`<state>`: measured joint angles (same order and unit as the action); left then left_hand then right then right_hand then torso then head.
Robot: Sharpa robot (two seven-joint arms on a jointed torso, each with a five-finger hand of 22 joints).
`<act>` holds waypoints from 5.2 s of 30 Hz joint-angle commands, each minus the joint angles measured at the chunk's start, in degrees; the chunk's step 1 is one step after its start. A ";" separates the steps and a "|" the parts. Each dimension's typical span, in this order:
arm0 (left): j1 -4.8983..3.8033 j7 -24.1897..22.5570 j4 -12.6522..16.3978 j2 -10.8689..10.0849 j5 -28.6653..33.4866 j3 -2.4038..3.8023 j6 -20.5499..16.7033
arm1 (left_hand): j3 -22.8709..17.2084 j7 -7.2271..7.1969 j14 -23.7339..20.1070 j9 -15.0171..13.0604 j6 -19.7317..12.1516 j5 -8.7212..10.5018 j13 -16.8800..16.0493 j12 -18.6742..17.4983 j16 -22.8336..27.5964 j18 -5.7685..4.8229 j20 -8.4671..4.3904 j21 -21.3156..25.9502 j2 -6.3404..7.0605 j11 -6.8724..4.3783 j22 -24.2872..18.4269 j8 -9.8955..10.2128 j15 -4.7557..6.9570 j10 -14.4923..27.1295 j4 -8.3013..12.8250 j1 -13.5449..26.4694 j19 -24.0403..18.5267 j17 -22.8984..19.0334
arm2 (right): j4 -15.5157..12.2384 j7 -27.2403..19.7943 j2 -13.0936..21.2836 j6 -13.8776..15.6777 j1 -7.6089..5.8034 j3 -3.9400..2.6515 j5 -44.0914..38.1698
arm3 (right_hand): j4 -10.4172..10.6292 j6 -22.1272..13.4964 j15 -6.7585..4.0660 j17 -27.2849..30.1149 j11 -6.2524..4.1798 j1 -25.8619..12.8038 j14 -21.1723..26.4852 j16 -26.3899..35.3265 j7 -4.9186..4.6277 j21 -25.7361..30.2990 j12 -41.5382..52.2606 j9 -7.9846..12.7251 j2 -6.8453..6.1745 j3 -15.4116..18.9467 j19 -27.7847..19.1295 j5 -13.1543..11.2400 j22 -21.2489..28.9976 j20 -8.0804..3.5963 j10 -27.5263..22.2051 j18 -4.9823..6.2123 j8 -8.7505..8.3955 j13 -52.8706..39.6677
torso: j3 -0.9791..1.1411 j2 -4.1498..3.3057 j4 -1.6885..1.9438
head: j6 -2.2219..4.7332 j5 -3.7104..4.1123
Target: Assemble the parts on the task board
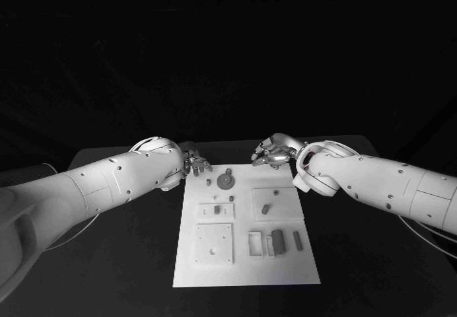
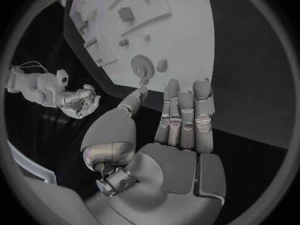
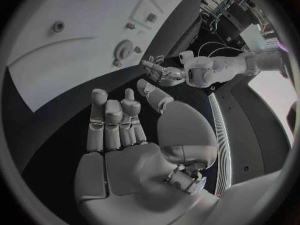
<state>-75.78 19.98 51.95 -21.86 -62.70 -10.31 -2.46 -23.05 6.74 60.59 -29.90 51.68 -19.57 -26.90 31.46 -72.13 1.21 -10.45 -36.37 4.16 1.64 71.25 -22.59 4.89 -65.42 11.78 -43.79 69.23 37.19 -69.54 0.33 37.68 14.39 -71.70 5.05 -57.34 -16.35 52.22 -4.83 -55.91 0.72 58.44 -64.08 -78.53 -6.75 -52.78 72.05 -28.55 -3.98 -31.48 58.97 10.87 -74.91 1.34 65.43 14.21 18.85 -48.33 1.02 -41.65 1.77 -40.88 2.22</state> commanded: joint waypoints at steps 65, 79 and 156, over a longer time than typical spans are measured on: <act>2.67 0.40 -7.23 5.61 -2.80 -0.48 5.31 | -1.29 -0.46 1.35 -1.25 3.15 4.00 -1.30 0.78 -0.84 4.97 -0.75 -1.06 -3.57 -1.40 2.85 0.27 1.01 -1.86 1.58 -2.42 1.52 3.43 | -0.08 -0.55 -1.16 -0.78 0.01 -0.03 -0.05 | 0.19 -0.03 -0.22 0.09 0.16 -0.45 -0.16 -0.08 -0.60 0.31 -0.08 -0.18 0.04 -0.34 0.26 0.33 -0.59 -0.01 -0.25 0.79 -0.48 -0.09 | 0.02 0.07 0.09 | -1.02 0.42; 2.67 0.71 -7.14 5.62 -2.83 -0.48 5.35 | -1.10 -0.85 1.99 -1.52 4.14 4.00 -1.60 1.12 -1.13 4.91 -1.05 -1.45 -3.77 -1.80 3.34 0.07 1.40 -2.85 1.98 -2.96 2.24 3.99 | -0.07 -0.58 -1.23 -0.82 0.01 -0.03 -0.05 | 0.18 -0.02 -0.21 0.09 0.16 -0.47 -0.16 -0.08 -0.60 0.32 -0.07 -0.22 0.04 -0.34 0.26 0.33 -0.59 -0.01 -0.25 0.79 -0.49 -0.09 | 0.02 0.09 0.06 | -1.03 0.41; 0.55 6.35 17.25 -10.34 9.85 -0.33 -3.87 | -8.64 -4.07 6.77 -6.19 11.94 -2.94 -3.85 2.50 -4.22 3.99 -3.69 -7.30 -4.21 -4.87 4.99 -1.86 4.35 -10.33 2.88 -11.70 6.73 10.24 | 3.01 -0.83 -1.25 -0.84 0.02 -0.01 0.23 | 0.17 -0.01 -0.20 0.11 0.17 -0.57 -0.15 -0.09 -0.60 0.33 -0.05 -0.36 0.00 -0.35 0.25 0.33 -0.59 -0.02 -0.27 0.79 -0.58 -0.09 | 0.10 0.42 0.53 | -0.97 -0.19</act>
<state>-75.24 24.80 68.40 -32.06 -53.37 -10.63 -4.23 -31.24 2.42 65.95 -31.87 62.16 -22.26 -30.71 33.73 -76.12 1.03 -13.11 -43.47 0.58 -1.28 74.91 -23.03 7.55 -73.20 13.83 -54.15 75.18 47.39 -66.40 0.12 36.44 14.26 -71.69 5.06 -57.14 -16.20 52.04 -4.65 -55.87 0.72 58.44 -64.13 -78.53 -6.95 -52.78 72.06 -28.82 -3.99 -31.63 58.95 10.87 -74.91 1.35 65.43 14.14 18.61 -48.33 1.05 -41.28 2.26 -41.81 2.12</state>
